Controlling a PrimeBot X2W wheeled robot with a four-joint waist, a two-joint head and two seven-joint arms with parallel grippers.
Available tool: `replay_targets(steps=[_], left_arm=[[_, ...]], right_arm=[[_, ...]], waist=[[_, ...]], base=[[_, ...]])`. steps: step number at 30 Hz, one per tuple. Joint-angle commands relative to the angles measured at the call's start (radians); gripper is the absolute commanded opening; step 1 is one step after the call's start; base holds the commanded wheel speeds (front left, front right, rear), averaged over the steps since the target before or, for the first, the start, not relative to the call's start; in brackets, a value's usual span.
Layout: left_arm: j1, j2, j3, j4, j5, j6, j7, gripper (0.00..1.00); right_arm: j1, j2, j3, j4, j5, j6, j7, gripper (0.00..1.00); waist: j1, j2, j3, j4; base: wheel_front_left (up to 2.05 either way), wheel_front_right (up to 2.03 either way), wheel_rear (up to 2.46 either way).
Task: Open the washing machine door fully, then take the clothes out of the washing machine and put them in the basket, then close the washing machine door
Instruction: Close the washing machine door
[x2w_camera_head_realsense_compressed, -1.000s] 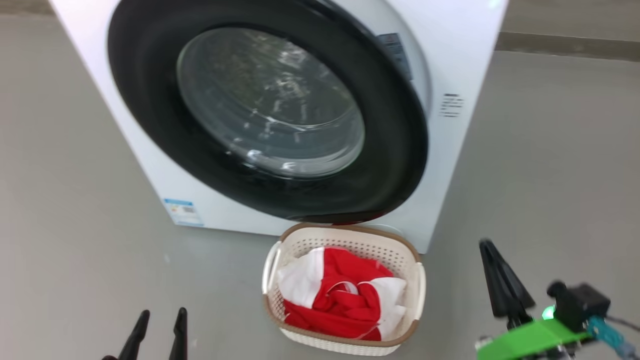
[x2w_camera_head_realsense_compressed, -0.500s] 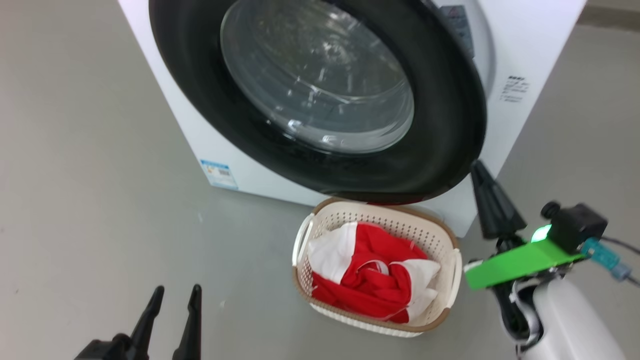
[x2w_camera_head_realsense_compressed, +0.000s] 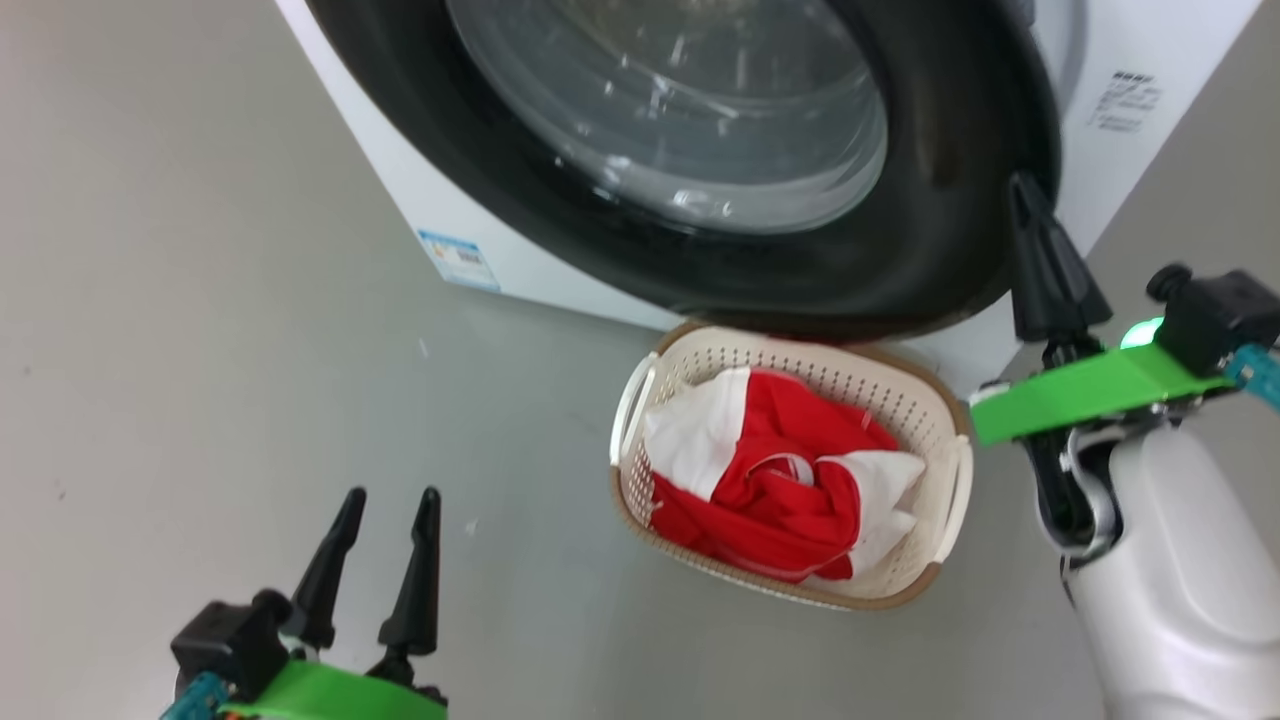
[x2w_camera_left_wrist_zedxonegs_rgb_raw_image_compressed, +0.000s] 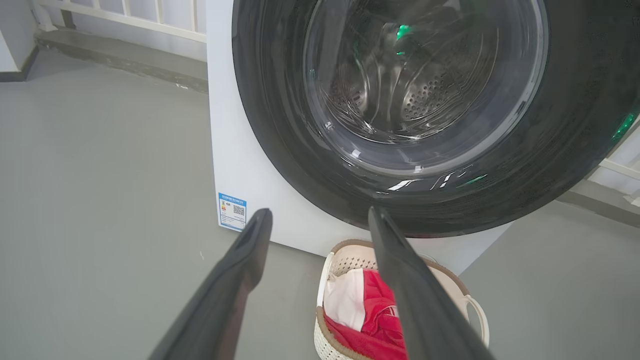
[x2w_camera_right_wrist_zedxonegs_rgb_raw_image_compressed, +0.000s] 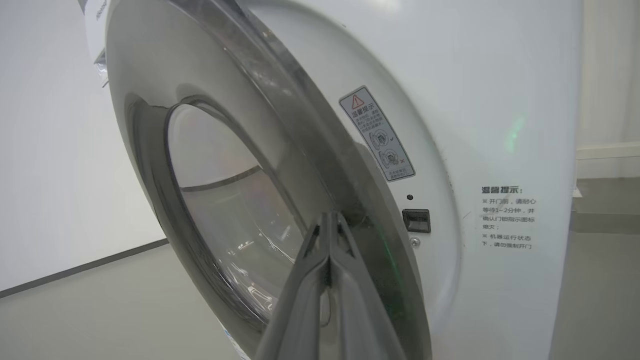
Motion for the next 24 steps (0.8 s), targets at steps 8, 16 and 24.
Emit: replay_targets(steps=[8, 16, 24], left_arm=[[-0.083, 0.006, 0.003, -0.025, -0.025, -0.005, -0.008, 1.00], [-0.120, 0.008, -0.017, -0.025, -0.035, -0.005, -0.008, 1.00], [-0.116, 0.019, -0.021, -0.011, -0.034, -0.005, -0.008, 1.00]], right_arm=[[-0.150, 0.007, -0.037, 0.010, -0.040, 0.004, -0.006, 0.00], [-0.248, 0.007, -0.101, 0.028, -0.046, 0.004, -0.006, 0.00], [-0.238, 0.007, -0.080, 0.040, -0.029, 0.004, -0.006, 0.00]], waist=[[0.0000, 0.0000, 0.103, 0.042], [0.0000, 0.0000, 0.140, 0.057], [0.0000, 0.0000, 0.101, 0.046]], base=[[0.00, 0.00, 0.00], [0.00, 0.00, 0.00], [0.00, 0.00, 0.00]])
